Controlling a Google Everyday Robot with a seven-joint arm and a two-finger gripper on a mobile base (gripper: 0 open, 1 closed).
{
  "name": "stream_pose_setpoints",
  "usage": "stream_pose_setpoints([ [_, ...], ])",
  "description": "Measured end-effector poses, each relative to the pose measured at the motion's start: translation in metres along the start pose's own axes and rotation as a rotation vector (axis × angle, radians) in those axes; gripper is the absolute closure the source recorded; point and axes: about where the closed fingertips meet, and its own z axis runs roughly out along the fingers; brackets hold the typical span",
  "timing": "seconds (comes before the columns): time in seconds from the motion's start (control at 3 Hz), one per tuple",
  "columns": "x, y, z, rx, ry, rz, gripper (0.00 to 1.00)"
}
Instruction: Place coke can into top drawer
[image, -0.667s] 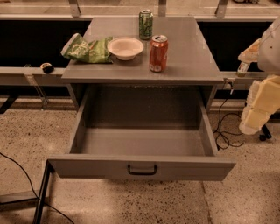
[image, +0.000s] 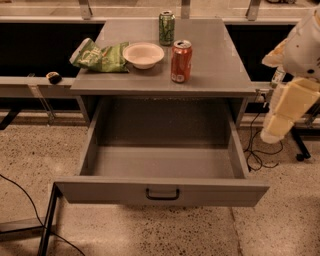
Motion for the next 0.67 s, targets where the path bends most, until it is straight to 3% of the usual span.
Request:
stream_pose_setpoints([
  [0.33, -0.045, -0.035, 0.010, -0.002, -0.117, -0.010, 0.00],
  [0.67, -0.115, -0.085, 0.017, 0.013, -0.266, -0.040, 0.00],
])
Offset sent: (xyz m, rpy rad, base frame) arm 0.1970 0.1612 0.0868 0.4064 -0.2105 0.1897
